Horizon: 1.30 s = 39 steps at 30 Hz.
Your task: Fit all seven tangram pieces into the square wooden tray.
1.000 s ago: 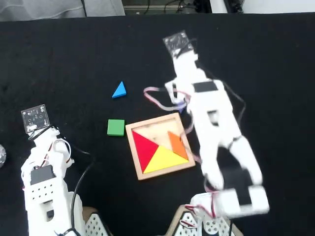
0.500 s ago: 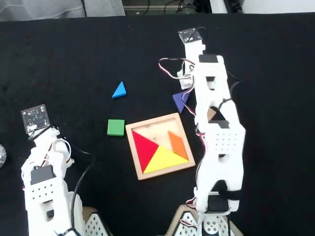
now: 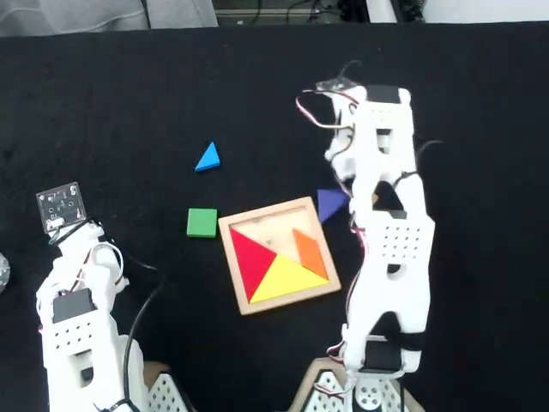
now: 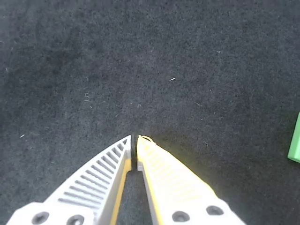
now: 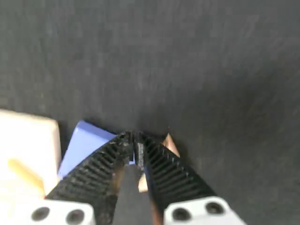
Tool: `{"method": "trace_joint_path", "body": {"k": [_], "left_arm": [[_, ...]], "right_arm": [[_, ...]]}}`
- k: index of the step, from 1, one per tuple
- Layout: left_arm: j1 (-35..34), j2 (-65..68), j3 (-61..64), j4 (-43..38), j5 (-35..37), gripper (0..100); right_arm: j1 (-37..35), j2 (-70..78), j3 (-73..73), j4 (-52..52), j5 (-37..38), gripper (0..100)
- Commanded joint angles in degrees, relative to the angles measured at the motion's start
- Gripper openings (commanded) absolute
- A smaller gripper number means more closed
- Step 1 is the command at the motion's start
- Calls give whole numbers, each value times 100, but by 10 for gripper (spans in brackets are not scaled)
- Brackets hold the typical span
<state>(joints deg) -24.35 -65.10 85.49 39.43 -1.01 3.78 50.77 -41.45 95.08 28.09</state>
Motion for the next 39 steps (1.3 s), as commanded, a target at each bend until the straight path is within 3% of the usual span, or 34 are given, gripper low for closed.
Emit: {"method": "trace_joint_path", "body": {"k": [1, 10, 22, 26, 28, 35, 39], "left_arm": [[66, -26, -40, -88, -26, 34], [66, -26, -40, -88, -26, 34], [66, -26, -40, -88, -26, 34], [66, -26, -40, -88, -26, 34], [66, -26, -40, -88, -26, 34], [66, -26, -40, -88, -26, 34], [66, -26, -40, -97, -26, 34]], "right_arm": [[246, -382, -145, 527, 589, 11], [888, -2703, 1534, 290, 1626, 11], [53, -5719, 6053, -2092, 3727, 11], [-62, -6862, 7820, -3446, 4879, 11], [-44, -7222, 8426, -4026, 4976, 16], [-114, -6967, 8101, -3446, 5213, 320], [-404, -6202, 7222, -2488, 6119, 316]]}}
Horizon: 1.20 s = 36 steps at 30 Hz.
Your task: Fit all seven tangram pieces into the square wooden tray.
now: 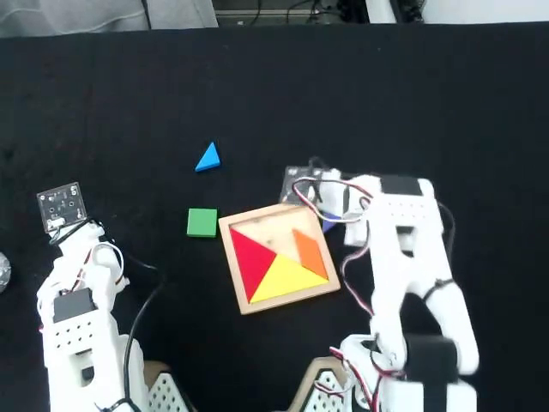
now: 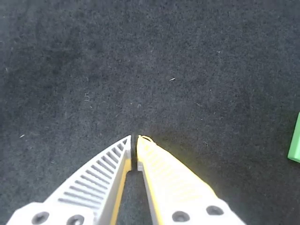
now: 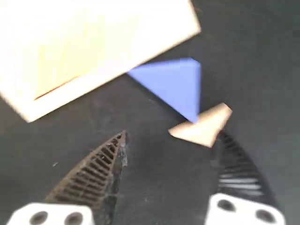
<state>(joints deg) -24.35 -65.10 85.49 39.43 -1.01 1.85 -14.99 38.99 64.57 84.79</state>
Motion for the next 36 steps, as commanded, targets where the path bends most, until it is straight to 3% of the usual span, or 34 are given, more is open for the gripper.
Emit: {"method": "trace_joint_path", "body": {"k": [1, 9, 17, 25, 36], "left_arm": [[66, -26, -40, -97, -26, 34], [57, -26, -40, -97, -26, 34], [57, -26, -31, -97, -26, 34], [66, -26, -31, -97, -26, 34], [66, -26, -31, -97, -35, 34]], "right_arm": [[-299, 620, -1112, 703, 501, 315], [-378, 2756, -3125, 1503, 1169, 317], [-97, 3099, -3486, 1793, 2101, 315], [-105, 3521, -3011, 422, 2259, 315], [-176, 3793, -2985, 369, 2259, 315]]}}
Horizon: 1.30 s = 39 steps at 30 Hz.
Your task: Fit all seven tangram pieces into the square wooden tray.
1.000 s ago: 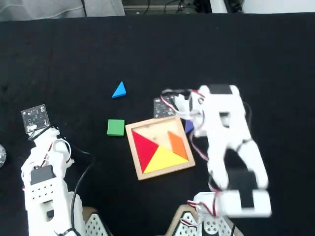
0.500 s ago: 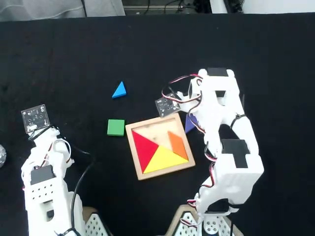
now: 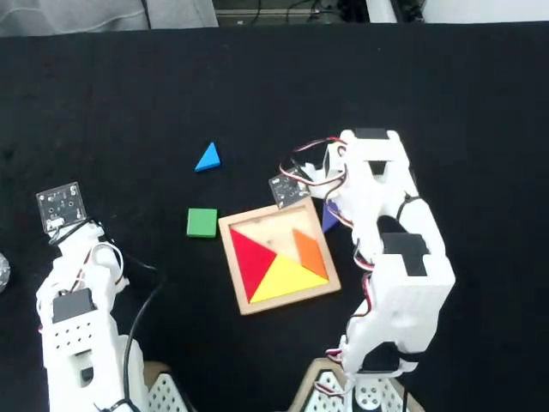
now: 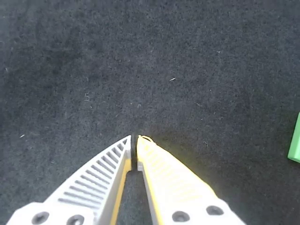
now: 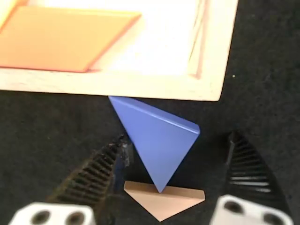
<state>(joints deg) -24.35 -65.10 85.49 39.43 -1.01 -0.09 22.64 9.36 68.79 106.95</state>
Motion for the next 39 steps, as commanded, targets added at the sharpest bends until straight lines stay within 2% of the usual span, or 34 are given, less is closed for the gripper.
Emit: {"method": "trace_joint_path", "body": {"k": [1, 15, 22, 27, 31, 39], "left_arm": [[66, -26, -31, -97, -35, 34], [435, -26, 84, -97, -378, 31], [444, -26, 84, -97, -378, 31], [444, -26, 84, -97, -378, 32], [453, -26, 84, -97, -387, 33], [462, -26, 92, -79, -387, 33]], "right_arm": [[9, 22, -13, -44, 44, 315], [-132, -4, 127, -44, 229, 312], [-158, -4, 127, -62, 229, 181], [-158, -4, 119, -53, 211, 239], [-167, -22, 92, -79, -97, 287], [-580, -620, 470, 105, -97, 309]]}}
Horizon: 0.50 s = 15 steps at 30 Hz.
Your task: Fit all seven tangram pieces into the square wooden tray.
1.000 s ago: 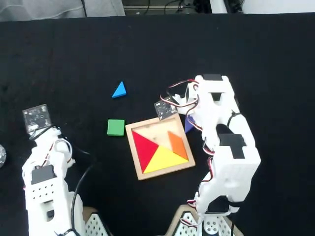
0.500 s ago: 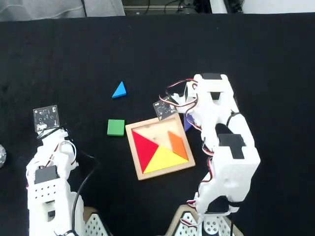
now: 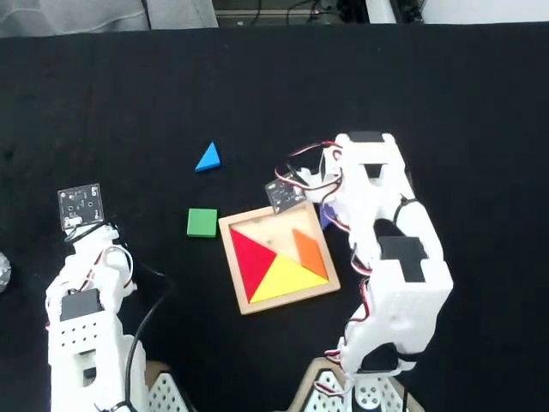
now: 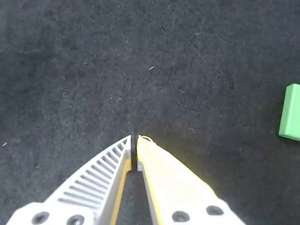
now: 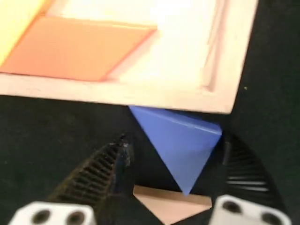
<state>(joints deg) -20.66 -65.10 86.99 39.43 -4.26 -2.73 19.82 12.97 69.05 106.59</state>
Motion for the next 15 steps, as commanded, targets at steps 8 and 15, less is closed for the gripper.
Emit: {"method": "trace_joint_path", "body": {"k": [8, 15], "left_arm": [[92, -26, -57, -79, -62, 33], [92, -26, -57, -88, -62, 33]], "right_arm": [[-316, -312, 145, -255, -44, 307], [-9, 22, -92, -396, 26, 307]]}}
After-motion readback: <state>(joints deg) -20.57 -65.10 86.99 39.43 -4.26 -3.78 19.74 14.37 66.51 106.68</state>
